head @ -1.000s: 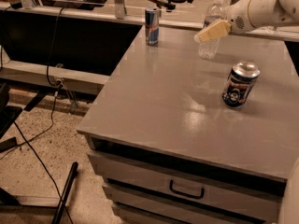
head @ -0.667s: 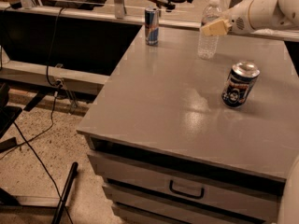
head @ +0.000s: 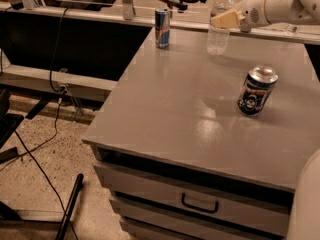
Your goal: Move water bottle near redbull can
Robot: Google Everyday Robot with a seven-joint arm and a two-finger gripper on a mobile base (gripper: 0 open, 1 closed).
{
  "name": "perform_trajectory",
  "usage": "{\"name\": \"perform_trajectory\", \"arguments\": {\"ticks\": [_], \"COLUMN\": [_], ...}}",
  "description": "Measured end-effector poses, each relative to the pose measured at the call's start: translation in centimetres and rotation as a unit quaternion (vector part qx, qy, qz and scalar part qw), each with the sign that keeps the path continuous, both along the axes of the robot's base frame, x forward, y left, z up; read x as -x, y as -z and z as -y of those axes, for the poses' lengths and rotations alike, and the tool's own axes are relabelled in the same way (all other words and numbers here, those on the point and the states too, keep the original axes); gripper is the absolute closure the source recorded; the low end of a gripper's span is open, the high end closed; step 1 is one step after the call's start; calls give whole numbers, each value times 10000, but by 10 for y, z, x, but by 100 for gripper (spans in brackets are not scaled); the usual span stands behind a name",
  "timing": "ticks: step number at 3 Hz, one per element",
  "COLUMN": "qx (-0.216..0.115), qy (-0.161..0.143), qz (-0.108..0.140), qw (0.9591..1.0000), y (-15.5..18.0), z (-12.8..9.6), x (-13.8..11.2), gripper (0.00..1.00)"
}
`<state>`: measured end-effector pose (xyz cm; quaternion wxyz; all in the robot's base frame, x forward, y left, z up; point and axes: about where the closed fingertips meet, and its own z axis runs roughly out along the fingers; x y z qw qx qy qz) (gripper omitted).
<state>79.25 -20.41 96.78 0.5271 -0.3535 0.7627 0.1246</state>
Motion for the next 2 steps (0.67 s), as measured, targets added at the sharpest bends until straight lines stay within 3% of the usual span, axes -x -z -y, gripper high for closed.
{"name": "perform_trajectory", "arguments": {"ticks": [1, 2], "qx": [-187, -246], "qy": [-232, -403], "qz": [-82, -179], "qw": [9995, 9987], "y": [-10, -10], "z": [-31, -56], "x": [-1, -3], "gripper": [100, 100]}}
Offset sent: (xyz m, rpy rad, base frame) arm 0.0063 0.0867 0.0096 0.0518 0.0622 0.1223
